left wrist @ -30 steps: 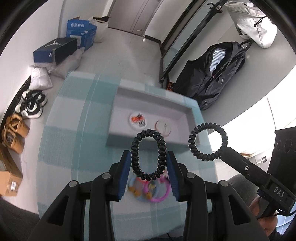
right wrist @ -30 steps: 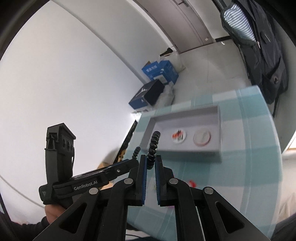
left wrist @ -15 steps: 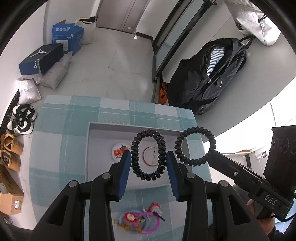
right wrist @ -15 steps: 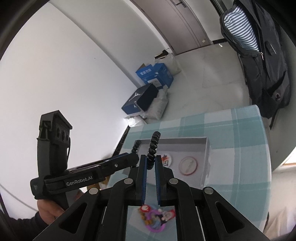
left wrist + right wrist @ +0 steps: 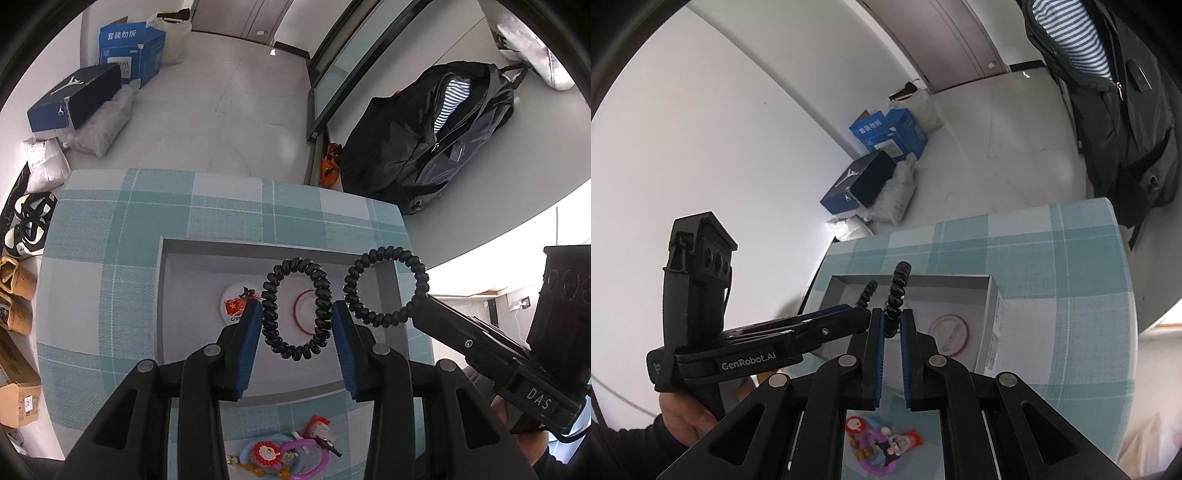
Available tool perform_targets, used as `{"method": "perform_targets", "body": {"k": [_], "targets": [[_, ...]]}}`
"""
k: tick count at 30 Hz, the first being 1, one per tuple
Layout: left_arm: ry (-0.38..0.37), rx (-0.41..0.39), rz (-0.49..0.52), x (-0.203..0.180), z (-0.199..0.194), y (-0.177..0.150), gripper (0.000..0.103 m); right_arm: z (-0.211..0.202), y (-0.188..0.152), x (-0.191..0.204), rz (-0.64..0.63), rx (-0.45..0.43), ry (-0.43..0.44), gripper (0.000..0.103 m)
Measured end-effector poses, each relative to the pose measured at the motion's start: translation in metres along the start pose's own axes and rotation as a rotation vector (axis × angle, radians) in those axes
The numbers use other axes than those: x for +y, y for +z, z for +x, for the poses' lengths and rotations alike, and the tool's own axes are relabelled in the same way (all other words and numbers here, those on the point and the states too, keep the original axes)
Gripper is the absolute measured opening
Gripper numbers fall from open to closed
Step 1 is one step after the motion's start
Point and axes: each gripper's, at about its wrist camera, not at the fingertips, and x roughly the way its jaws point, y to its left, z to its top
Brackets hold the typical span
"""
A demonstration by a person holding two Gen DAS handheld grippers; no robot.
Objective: Organize jewelry
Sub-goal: 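Carry both hair ties over the gray box and open both tools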
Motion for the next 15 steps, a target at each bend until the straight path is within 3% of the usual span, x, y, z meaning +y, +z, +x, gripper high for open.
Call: {"method": "perform_targets", "body": {"k": [9, 13, 14, 15], "targets": [[-0.041, 0.013, -0.024, 0.004, 0.006, 0.004, 0.035, 0.006, -0.001, 0.000, 0.001, 0.025, -0.018, 0.008], [-0.065, 0.065, -0.069, 0.009, 0.012, 0.007, 0.044, 0.013, -0.001, -0.004, 0.026, 0.058, -0.055, 0.012], [-0.062, 0.064, -0.068, 0.009, 0.011, 0.007, 0.049, 0.013, -0.001, -0.006, 0.039, 0.058, -0.052, 0.013], [-0.052, 0.053, -0.059, 0.008, 0.009, 0.006, 0.063, 0.012, -0.001, -0.007, 0.044, 0.057, -0.050, 0.020]]}}
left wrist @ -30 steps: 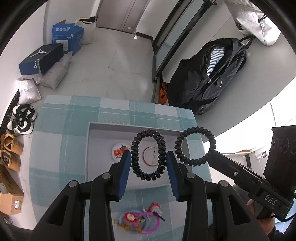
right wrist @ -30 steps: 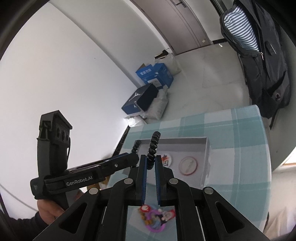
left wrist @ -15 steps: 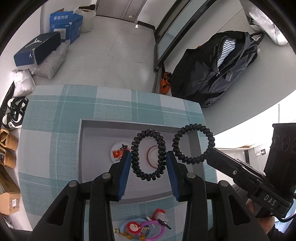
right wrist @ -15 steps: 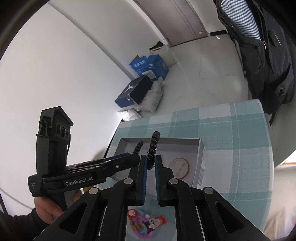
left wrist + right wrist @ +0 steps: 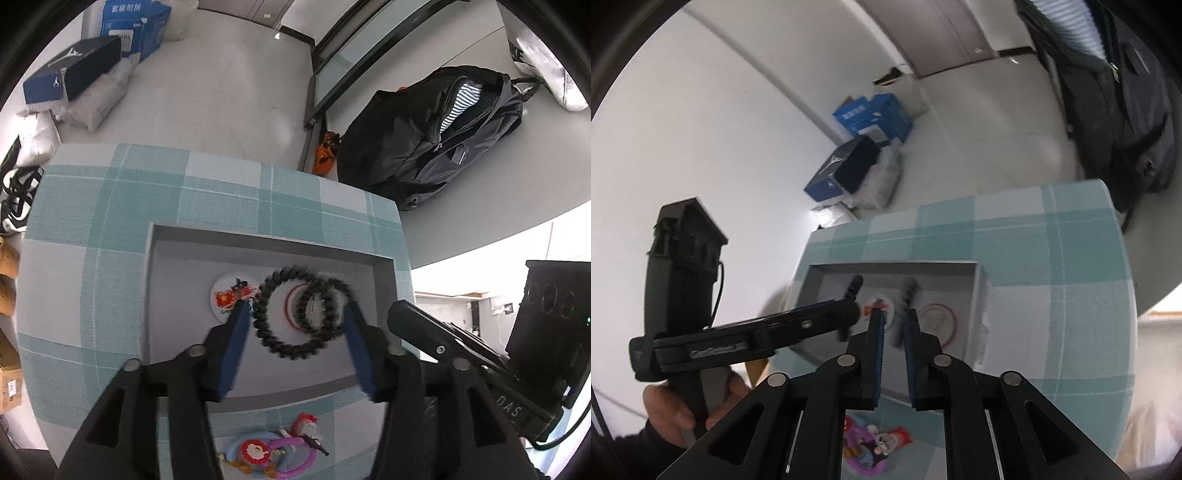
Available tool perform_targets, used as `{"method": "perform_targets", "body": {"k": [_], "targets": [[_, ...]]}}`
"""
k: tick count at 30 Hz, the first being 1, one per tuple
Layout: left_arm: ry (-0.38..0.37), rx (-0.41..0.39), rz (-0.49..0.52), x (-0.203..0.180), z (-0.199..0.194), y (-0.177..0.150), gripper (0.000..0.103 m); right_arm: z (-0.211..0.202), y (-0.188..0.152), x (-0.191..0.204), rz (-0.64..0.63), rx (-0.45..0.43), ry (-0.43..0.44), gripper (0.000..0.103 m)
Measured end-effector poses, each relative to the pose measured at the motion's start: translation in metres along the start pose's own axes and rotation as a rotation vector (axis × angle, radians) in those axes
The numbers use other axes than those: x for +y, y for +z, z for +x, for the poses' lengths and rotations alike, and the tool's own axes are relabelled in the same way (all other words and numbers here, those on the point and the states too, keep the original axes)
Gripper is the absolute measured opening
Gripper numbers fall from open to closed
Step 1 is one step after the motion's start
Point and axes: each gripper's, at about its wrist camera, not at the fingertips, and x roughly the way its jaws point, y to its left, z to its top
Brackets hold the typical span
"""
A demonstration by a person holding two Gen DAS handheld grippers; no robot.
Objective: Organize jewelry
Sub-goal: 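Carry both hair ties over the gray box and open both tools, then lift both tools away from the gray box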
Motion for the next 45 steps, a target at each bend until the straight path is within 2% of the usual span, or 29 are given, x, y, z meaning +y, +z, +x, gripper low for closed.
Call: {"method": "perform_targets", "body": {"k": [1, 2, 3, 5, 7, 13, 22, 25, 31, 36, 45], "targets": [[0.005, -0.014, 0.009, -0.001, -0.003, -0.001, 0.070, -0.002, 0.000, -0.001, 0.004, -0.007, -0.012, 0.032], [0.014, -0.032, 0.016, -0.002, -0.006, -0.002, 0.077, -0.006, -0.001, -0.002, 0.009, -0.021, -0.019, 0.039], [0.019, -0.050, 0.023, -0.002, -0.010, -0.004, 0.077, -0.009, -0.001, -0.002, 0.011, -0.036, -0.014, 0.045], [0.029, -0.056, 0.028, -0.002, -0.012, -0.006, 0.077, -0.017, -0.001, -0.001, 0.003, -0.059, -0.015, 0.046], [0.042, -0.059, 0.024, 0.000, -0.015, -0.008, 0.077, -0.021, 0.000, 0.000, -0.003, -0.076, -0.021, 0.057], [0.106, -0.100, 0.040, -0.002, -0.026, -0.019, 0.077, -0.037, -0.002, 0.008, -0.026, -0.133, -0.034, 0.070], [0.200, -0.186, 0.081, -0.008, -0.046, -0.037, 0.077, -0.051, -0.015, 0.021, -0.059, -0.166, -0.068, 0.085], [0.219, -0.201, 0.092, -0.010, -0.050, -0.044, 0.077, -0.055, -0.022, 0.026, -0.071, -0.174, -0.072, 0.086], [0.253, -0.225, 0.095, -0.008, -0.058, -0.062, 0.077, -0.061, -0.038, 0.031, -0.087, -0.190, -0.087, 0.096], [0.289, -0.248, 0.113, -0.007, -0.061, -0.079, 0.077, -0.061, -0.053, 0.034, -0.096, -0.192, -0.100, 0.098], [0.309, -0.249, 0.107, 0.000, -0.056, -0.107, 0.078, -0.055, -0.084, 0.039, -0.149, -0.172, -0.151, 0.101]]}}
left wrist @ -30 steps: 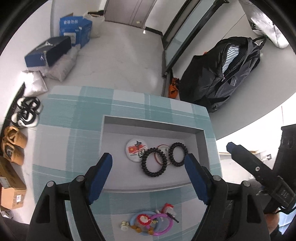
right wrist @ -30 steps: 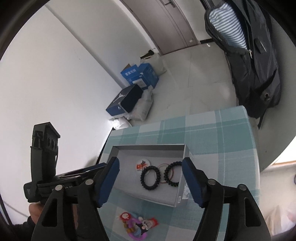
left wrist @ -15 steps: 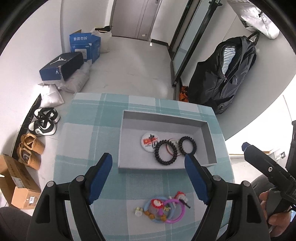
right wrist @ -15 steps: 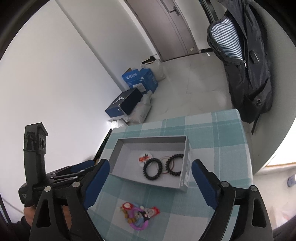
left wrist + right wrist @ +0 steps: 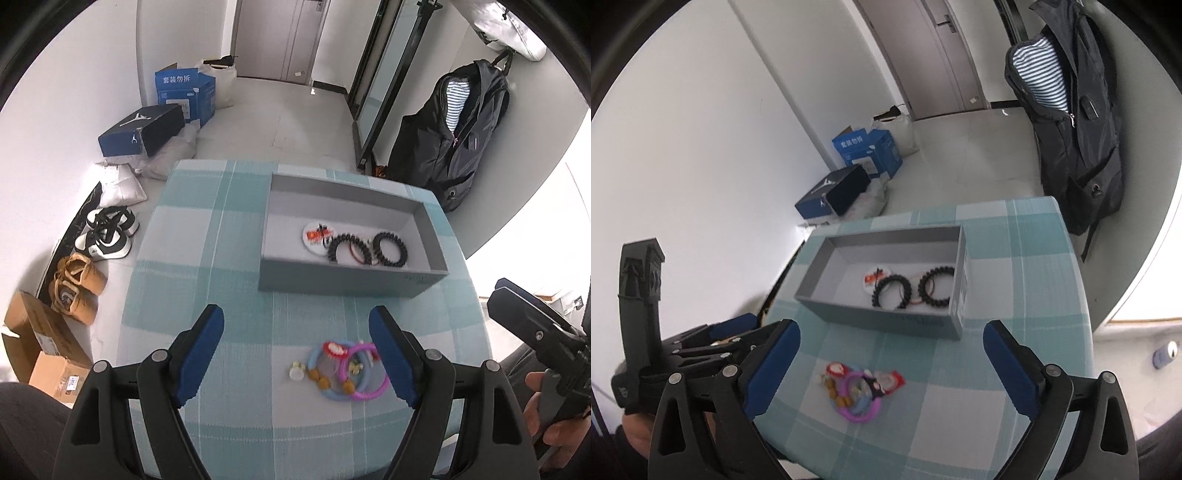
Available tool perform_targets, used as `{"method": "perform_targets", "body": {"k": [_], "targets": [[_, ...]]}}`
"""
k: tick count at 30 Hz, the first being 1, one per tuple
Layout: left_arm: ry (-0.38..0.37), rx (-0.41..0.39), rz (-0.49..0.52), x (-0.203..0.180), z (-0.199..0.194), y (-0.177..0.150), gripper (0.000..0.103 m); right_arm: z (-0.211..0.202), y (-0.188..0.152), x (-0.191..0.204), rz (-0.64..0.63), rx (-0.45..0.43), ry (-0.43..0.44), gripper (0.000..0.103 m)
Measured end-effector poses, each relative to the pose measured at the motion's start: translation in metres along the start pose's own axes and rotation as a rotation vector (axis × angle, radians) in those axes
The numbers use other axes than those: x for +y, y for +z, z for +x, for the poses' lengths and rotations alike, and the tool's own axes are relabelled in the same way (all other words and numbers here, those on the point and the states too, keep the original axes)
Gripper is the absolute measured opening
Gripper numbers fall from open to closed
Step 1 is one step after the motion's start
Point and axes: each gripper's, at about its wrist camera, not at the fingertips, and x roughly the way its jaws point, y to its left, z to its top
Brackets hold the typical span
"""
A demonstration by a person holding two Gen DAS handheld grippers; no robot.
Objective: Organize jewelry
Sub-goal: 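Lift both tools away from the gray box, then move the right tool to the purple bracelet and close its fingers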
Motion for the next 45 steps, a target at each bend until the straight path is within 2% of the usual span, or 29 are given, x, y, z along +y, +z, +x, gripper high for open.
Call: {"method": "perform_targets", "body": {"k": [10, 15, 24, 26, 33, 36, 40, 45], "targets": [[0.021, 0.010, 0.010, 0.006, 0.006, -0.030, 0.078, 0.016, -0.029, 0.006, -0.029, 0.068, -0.008, 0.101], [0.024, 0.031, -0.045, 0.017, 0.010, -0.035, 0.078, 0.024, -0.043, 0.006, -0.017, 0.114, 0.001, 0.101], [0.029, 0.032, -0.060, 0.022, 0.010, -0.041, 0.078, 0.044, -0.056, 0.009, 0.015, 0.191, 0.020, 0.098], [0.025, 0.038, -0.070, 0.026, 0.011, -0.042, 0.078, 0.049, -0.058, 0.009, 0.026, 0.204, 0.034, 0.094], [0.024, 0.042, -0.082, 0.032, 0.011, -0.044, 0.078, 0.064, -0.060, 0.003, 0.071, 0.252, 0.056, 0.064], [0.023, 0.049, -0.088, 0.034, 0.013, -0.045, 0.078, 0.065, -0.061, 0.004, 0.074, 0.257, 0.059, 0.057], [0.023, 0.058, -0.099, 0.037, 0.015, -0.045, 0.078, 0.068, -0.059, 0.007, 0.070, 0.267, 0.077, 0.040], [0.024, 0.061, -0.097, 0.037, 0.015, -0.045, 0.078, 0.069, -0.061, 0.014, 0.050, 0.277, 0.086, 0.025]]}}
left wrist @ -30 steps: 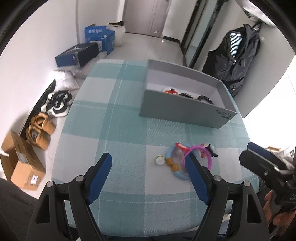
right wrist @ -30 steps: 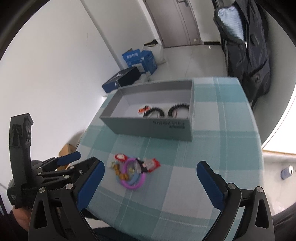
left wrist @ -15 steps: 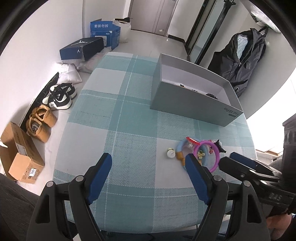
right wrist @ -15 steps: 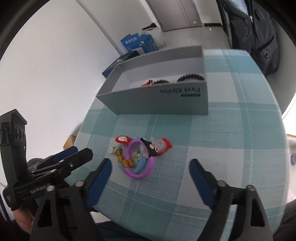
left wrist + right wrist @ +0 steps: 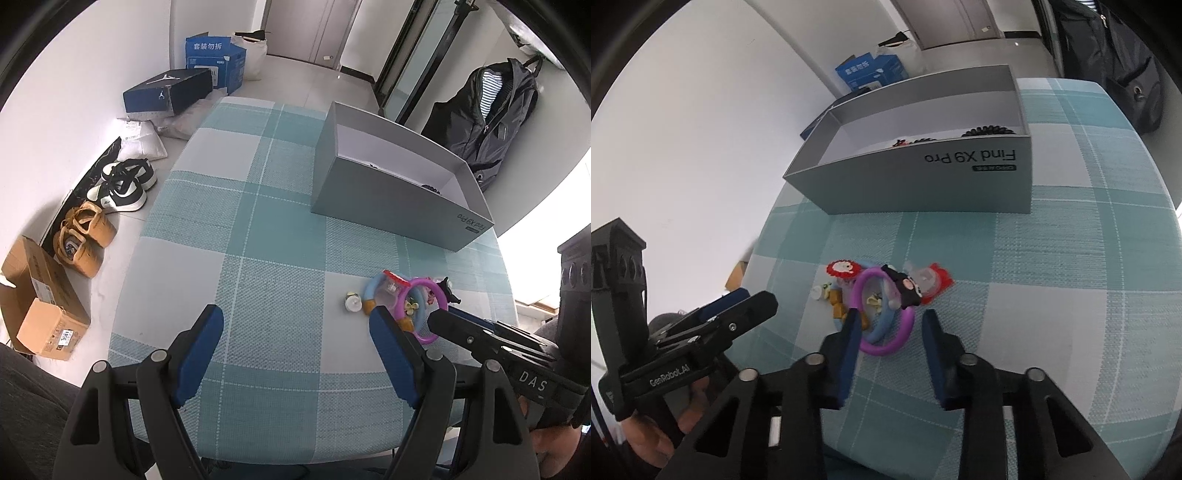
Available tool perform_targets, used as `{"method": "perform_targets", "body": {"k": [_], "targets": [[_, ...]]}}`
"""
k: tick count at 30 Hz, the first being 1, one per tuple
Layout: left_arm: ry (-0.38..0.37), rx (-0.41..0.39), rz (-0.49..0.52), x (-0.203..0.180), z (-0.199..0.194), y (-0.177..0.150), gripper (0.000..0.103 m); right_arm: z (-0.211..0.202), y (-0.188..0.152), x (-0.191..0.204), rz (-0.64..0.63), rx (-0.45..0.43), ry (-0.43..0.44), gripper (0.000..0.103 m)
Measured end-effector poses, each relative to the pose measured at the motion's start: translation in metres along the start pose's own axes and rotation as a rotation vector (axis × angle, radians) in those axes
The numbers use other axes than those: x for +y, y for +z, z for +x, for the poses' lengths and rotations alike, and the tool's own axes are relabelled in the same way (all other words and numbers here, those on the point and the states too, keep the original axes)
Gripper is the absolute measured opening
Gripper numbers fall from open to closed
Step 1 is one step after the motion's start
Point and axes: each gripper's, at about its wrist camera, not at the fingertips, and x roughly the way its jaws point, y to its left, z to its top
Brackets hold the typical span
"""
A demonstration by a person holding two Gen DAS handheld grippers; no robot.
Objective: Organize jewelry
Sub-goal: 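Move the right tool to the purple bracelet and close its fingers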
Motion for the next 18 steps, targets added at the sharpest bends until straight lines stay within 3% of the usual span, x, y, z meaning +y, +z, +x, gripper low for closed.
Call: {"method": "perform_targets", "body": {"k": [7, 18], "targets": [[0.013, 0.011, 0.008, -0.002, 0.003, -0.001, 0.078, -0.002, 0.000, -0.002, 0.001, 0.000, -0.029, 0.008], [0.029, 0.008, 0.016, -0.003, 0.006, -0.001, 0.078, -0.012, -0.002, 0.007, -0.055, -0.030, -0.022, 0.007]]}}
